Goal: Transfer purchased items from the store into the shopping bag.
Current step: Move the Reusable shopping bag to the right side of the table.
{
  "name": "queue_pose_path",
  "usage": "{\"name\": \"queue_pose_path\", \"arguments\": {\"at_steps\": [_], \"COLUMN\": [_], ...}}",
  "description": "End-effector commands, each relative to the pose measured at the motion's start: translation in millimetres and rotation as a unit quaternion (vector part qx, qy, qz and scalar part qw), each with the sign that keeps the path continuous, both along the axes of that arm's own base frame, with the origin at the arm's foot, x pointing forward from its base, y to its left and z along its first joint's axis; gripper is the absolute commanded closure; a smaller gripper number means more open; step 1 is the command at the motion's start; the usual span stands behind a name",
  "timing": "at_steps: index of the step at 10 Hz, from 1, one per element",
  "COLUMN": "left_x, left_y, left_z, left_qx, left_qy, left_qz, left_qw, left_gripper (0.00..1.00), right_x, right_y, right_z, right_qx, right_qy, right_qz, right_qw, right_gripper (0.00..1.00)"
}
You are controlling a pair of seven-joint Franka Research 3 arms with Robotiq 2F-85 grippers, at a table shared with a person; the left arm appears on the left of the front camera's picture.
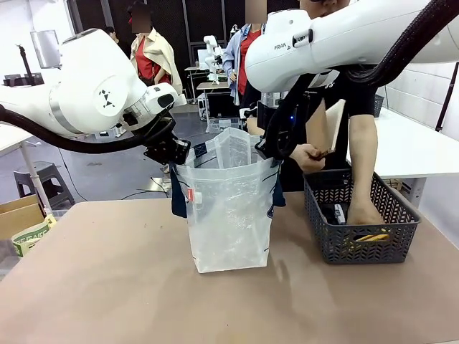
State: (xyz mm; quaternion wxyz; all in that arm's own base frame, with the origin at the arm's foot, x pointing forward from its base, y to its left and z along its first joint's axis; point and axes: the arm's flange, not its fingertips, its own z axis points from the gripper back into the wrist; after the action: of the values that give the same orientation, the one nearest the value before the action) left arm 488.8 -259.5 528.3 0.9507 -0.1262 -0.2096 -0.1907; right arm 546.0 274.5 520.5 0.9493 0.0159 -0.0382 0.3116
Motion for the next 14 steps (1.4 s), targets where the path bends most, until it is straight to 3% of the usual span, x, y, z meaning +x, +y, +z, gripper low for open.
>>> {"name": "queue_pose_path", "arguments": {"at_steps": [1,14], "left_x": [0.1,0.1], "left_y": [0.3,0.3], "left_z": [0.4,0.4], "left_qx": [0.0,0.0], "left_qy": [0.001,0.001], "left_qz": [0.008,0.008], "left_qw": [1.0,1.0], "left_gripper": [1.0,1.0], "right_x": [0.2,0.2], "right_y": [-0.8,-0.8], "right_z": [-0.7,-0.7], "right_qx": [0.0,0.0], "right_qy": [0.001,0.001], "right_qz": [-0.001,-0.001], "right_qw": [1.0,1.0], "right_gripper": [1.0,1.0]}}
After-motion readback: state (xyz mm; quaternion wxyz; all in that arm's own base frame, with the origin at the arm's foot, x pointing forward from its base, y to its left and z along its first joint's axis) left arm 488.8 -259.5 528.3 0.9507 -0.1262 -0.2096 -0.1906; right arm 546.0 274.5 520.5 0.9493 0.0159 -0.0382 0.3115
